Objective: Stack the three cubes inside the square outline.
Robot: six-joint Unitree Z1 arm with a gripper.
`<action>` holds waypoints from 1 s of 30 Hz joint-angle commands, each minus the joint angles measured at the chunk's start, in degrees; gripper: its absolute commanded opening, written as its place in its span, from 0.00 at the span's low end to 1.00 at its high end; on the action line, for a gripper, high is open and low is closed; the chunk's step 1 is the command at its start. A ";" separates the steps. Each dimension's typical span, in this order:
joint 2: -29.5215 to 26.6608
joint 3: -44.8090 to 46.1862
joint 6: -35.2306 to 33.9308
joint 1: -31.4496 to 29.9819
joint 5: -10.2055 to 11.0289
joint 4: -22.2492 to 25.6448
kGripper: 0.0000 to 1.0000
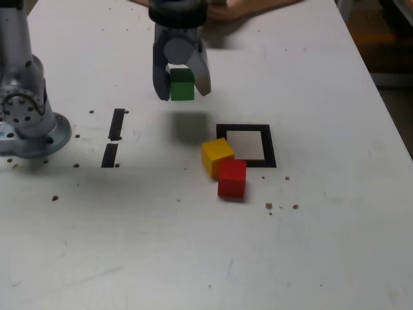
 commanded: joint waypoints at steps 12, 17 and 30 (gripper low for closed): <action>1.13 3.58 1.30 0.91 -2.21 -2.80 0.63; 1.61 4.75 2.46 1.36 -3.58 -4.47 0.67; -3.48 2.37 5.52 -1.90 -5.72 -3.04 0.87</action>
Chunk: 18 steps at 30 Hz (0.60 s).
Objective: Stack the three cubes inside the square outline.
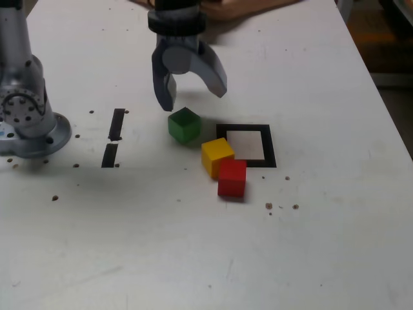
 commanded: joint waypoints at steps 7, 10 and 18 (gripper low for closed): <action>-5.55 -3.10 -9.63 -9.63 0.09 5.07 0.87; -6.37 -3.81 -13.19 -14.04 -0.08 5.16 0.87; -5.29 -7.33 -21.91 -25.94 -0.28 3.32 0.87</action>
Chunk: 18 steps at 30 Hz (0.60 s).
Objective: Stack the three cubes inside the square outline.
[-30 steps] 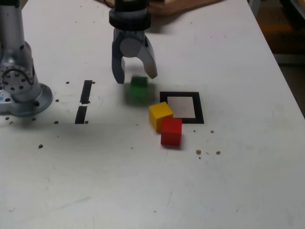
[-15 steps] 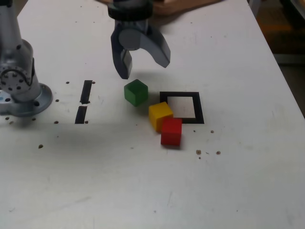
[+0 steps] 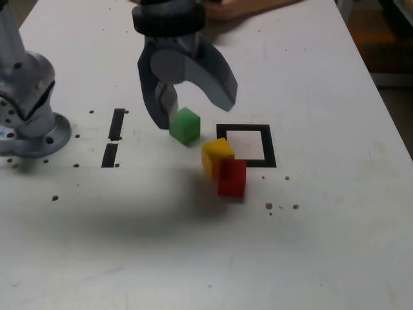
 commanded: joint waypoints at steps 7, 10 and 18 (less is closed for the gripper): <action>3.42 -1.47 -3.50 -5.68 -1.72 -3.77 0.87; 4.85 -1.21 -3.64 -6.55 -2.73 -5.77 0.87; 7.57 0.87 -3.01 -7.06 -4.77 -9.63 0.88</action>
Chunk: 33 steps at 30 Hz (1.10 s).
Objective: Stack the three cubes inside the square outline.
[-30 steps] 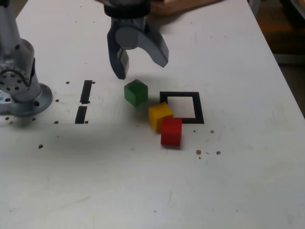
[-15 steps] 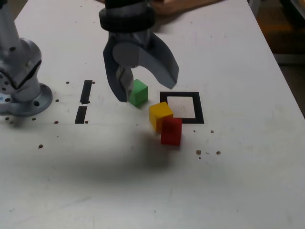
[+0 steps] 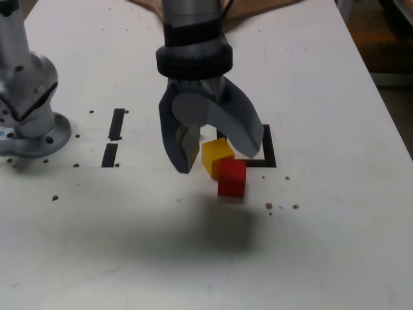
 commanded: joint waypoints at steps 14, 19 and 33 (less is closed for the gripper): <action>4.39 3.73 3.18 -0.10 -4.41 -7.20 0.88; 5.78 3.50 4.18 -0.10 -5.13 -7.99 0.88; 9.25 2.62 6.97 2.21 -6.22 -9.32 0.88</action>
